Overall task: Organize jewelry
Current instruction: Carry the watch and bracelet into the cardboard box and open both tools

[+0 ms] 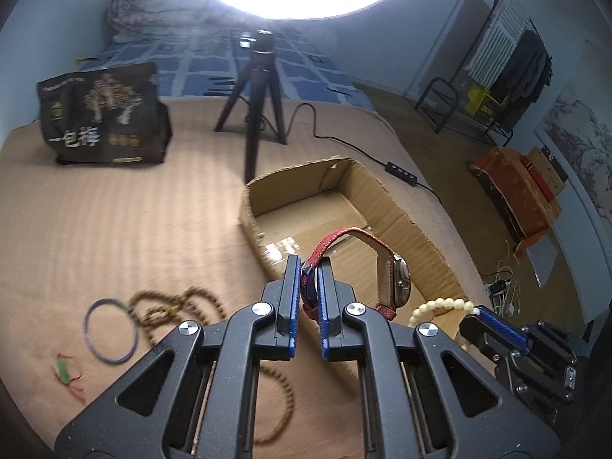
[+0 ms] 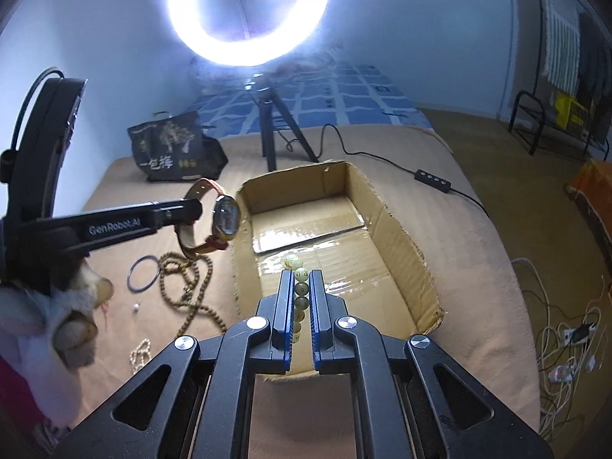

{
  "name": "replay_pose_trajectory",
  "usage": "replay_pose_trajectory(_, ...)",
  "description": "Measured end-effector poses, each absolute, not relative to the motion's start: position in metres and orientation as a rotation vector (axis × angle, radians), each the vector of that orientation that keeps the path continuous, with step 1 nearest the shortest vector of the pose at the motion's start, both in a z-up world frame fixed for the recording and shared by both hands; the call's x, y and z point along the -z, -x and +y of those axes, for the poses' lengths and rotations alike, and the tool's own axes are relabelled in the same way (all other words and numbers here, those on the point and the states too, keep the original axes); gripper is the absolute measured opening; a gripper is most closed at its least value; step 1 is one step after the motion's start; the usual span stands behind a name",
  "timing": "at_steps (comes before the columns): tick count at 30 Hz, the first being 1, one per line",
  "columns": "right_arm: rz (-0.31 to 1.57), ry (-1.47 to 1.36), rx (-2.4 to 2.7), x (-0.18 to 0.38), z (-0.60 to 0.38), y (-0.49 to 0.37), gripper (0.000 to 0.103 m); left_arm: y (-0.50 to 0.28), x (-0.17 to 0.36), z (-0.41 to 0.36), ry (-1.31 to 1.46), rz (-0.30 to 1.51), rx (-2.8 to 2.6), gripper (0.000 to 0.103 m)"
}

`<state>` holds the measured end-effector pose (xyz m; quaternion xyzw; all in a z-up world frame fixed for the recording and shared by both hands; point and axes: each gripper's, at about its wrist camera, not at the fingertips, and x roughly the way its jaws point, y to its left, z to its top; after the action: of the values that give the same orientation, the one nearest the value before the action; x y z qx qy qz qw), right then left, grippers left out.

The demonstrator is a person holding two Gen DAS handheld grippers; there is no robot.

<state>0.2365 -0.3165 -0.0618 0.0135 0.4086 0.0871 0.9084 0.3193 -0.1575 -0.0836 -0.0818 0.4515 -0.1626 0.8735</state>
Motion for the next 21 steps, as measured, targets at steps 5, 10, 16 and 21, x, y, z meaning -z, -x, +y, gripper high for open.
replay_pose_trajectory(5,0.876,-0.033,-0.151,0.074,-0.324,-0.248,0.006,-0.333,0.097,-0.172,0.156,0.967,0.347,0.006)
replay_pose_trajectory(10,0.918,-0.061,-0.12,0.089,-0.334,-0.258,0.006,-0.347,0.108,-0.178,0.165,0.992,0.34,0.007)
replay_pose_trajectory(16,0.944,-0.053,-0.12,0.093,-0.334,-0.26,0.006,-0.355,0.116,-0.18,0.172,0.999,0.334,0.02)
replay_pose_trajectory(21,0.935,-0.011,-0.094,0.092,-0.332,-0.259,0.059,-0.352,0.113,-0.182,0.156,0.987,0.333,0.036)
